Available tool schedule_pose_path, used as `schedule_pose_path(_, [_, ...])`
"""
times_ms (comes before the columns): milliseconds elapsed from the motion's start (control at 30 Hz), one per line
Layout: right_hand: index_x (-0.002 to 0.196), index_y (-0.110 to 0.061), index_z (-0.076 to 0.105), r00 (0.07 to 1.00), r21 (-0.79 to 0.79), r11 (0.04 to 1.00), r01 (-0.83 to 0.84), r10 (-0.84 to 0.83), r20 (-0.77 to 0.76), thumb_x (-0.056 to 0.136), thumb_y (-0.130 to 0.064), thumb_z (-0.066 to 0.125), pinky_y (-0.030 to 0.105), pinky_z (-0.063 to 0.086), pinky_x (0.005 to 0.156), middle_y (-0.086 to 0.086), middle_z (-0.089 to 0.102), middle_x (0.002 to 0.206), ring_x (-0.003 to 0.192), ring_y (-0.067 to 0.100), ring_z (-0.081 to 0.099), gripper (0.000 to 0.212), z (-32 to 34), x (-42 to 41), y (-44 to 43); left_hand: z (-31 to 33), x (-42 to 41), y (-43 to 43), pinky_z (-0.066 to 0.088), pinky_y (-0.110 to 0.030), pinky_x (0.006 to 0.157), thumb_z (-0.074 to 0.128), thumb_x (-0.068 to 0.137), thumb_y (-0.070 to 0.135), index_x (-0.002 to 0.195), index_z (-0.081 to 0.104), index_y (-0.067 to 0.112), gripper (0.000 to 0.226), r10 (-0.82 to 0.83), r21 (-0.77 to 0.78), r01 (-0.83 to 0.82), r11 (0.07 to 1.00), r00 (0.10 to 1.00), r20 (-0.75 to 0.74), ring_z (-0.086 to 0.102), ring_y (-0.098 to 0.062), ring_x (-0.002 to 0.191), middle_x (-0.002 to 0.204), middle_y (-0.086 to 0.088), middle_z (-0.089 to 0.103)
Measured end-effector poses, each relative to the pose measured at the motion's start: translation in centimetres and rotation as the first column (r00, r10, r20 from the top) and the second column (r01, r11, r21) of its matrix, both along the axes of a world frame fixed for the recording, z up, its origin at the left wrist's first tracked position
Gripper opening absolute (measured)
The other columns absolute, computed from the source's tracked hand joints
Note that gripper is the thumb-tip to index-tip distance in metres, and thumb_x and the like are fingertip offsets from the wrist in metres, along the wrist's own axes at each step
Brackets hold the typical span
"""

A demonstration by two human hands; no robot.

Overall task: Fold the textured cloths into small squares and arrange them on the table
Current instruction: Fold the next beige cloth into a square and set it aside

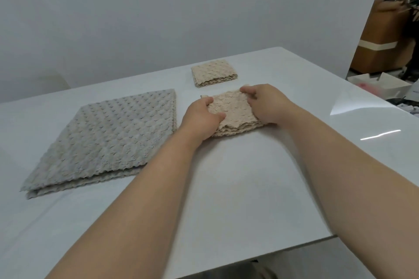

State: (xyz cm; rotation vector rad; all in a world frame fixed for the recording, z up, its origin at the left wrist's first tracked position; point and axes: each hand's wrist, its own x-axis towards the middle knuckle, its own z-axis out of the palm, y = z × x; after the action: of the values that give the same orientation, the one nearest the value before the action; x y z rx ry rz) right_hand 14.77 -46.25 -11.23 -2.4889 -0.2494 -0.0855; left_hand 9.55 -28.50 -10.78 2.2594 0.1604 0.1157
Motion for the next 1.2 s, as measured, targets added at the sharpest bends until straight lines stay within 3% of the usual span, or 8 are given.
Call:
schedule_pose_path(200, [0.149, -0.020, 0.050, 1.000, -0.167, 0.986, -0.009, 0.014, 0.024, 0.105, -0.013, 0.040, 0.028, 0.032, 0.111, 0.006, 0.050, 0.153, 0.140, 0.026, 0.044, 0.045, -0.2, 0.8, -0.1, 0.0, 0.9, 0.2, 0.031, -0.028, 0.114, 0.068, 0.096, 0.032, 0.154, 0.043, 0.019, 0.064, -0.082, 0.136, 0.084, 0.987, 0.996, -0.020, 0.044, -0.017, 0.142, 0.157, 0.001, 0.044])
schedule_pose_path(400, [0.149, -0.023, 0.049, 0.999, -0.234, 0.972, -0.028, 0.038, 0.039, 0.104, -0.013, 0.039, 0.029, 0.034, 0.109, 0.007, 0.052, 0.150, 0.138, 0.027, 0.046, 0.047, -0.5, 1.3, -0.1, -0.1, 1.0, 0.4, 0.039, -0.036, 0.115, 0.066, 0.094, 0.038, 0.154, 0.043, 0.022, 0.066, -0.079, 0.224, 0.087, 0.971, 0.996, -0.045, 0.053, -0.023, 0.135, 0.151, -0.003, 0.053])
schedule_pose_path(500, [0.145, -0.036, 0.050, 0.997, -0.322, 0.947, -0.019, 0.043, 0.068, 0.105, -0.024, 0.037, 0.038, 0.042, 0.103, 0.004, 0.057, 0.143, 0.130, 0.029, 0.052, 0.044, -0.6, 1.2, -0.3, 0.1, 0.9, 0.4, 0.034, -0.034, 0.114, 0.065, 0.095, 0.043, 0.154, 0.041, 0.021, 0.068, -0.092, 0.314, 0.107, 0.943, 0.994, -0.061, 0.043, -0.022, 0.143, 0.159, -0.002, 0.042])
schedule_pose_path(600, [0.142, -0.051, 0.045, 0.997, -0.405, 0.914, 0.029, 0.001, 0.074, 0.104, -0.037, 0.031, 0.041, 0.044, 0.095, 0.003, 0.056, 0.139, 0.125, 0.030, 0.054, 0.043, -0.6, 0.9, -0.7, 0.4, 0.9, 0.5, 0.044, -0.043, 0.108, 0.056, 0.095, 0.059, 0.152, 0.042, 0.023, 0.069, -0.060, 0.467, 0.104, 0.878, 0.992, -0.108, 0.050, -0.030, 0.135, 0.154, -0.006, 0.043])
schedule_pose_path(800, [0.142, -0.053, 0.042, 0.999, -0.357, 0.934, 0.024, -0.006, 0.049, 0.105, -0.042, 0.027, 0.044, 0.043, 0.095, 0.003, 0.048, 0.139, 0.125, 0.031, 0.054, 0.042, -0.7, 0.3, -0.7, 0.1, 0.6, 0.6, 0.027, -0.052, 0.117, 0.030, 0.101, 0.065, 0.162, 0.019, 0.024, 0.074, -0.057, 0.655, 0.184, 0.733, 0.976, -0.210, 0.023, -0.039, 0.150, 0.170, -0.003, 0.002])
schedule_pose_path(900, [0.138, -0.046, 0.051, 0.997, -0.327, 0.945, 0.029, -0.001, 0.083, 0.105, -0.042, 0.030, 0.044, 0.045, 0.096, 0.003, 0.048, 0.139, 0.124, 0.030, 0.054, 0.039, -0.8, 0.2, -0.7, 0.1, 0.5, 0.5, 0.015, -0.053, 0.121, 0.027, 0.103, 0.062, 0.163, 0.016, 0.024, 0.072, -0.066, 0.653, 0.192, 0.732, 0.975, -0.212, 0.008, -0.038, 0.153, 0.171, 0.001, -0.008])
schedule_pose_path(1033, [0.134, -0.036, 0.059, 0.983, -0.211, 0.972, 0.106, -0.071, 0.166, 0.104, -0.042, 0.040, 0.042, 0.045, 0.098, 0.002, 0.048, 0.143, 0.126, 0.027, 0.054, 0.037, -0.3, -0.1, -0.8, 0.2, 0.2, 0.3, 0.009, -0.051, 0.121, 0.025, 0.107, 0.053, 0.162, 0.019, 0.024, 0.063, -0.058, 0.527, 0.082, 0.846, 0.996, -0.061, 0.006, -0.033, 0.154, 0.172, 0.003, -0.001])
schedule_pose_path(1200, [0.138, -0.027, 0.060, 0.934, -0.104, 0.977, 0.185, -0.142, 0.327, 0.105, -0.032, 0.040, 0.044, 0.041, 0.103, -0.001, 0.052, 0.146, 0.133, 0.028, 0.044, 0.040, 0.8, -0.2, -0.6, -0.1, 0.4, -0.9, 0.011, -0.046, 0.123, 0.026, 0.109, 0.038, 0.160, 0.027, 0.019, 0.054, -0.141, 0.553, -0.030, 0.833, 0.954, 0.264, 0.012, -0.022, 0.155, 0.170, 0.002, 0.015])
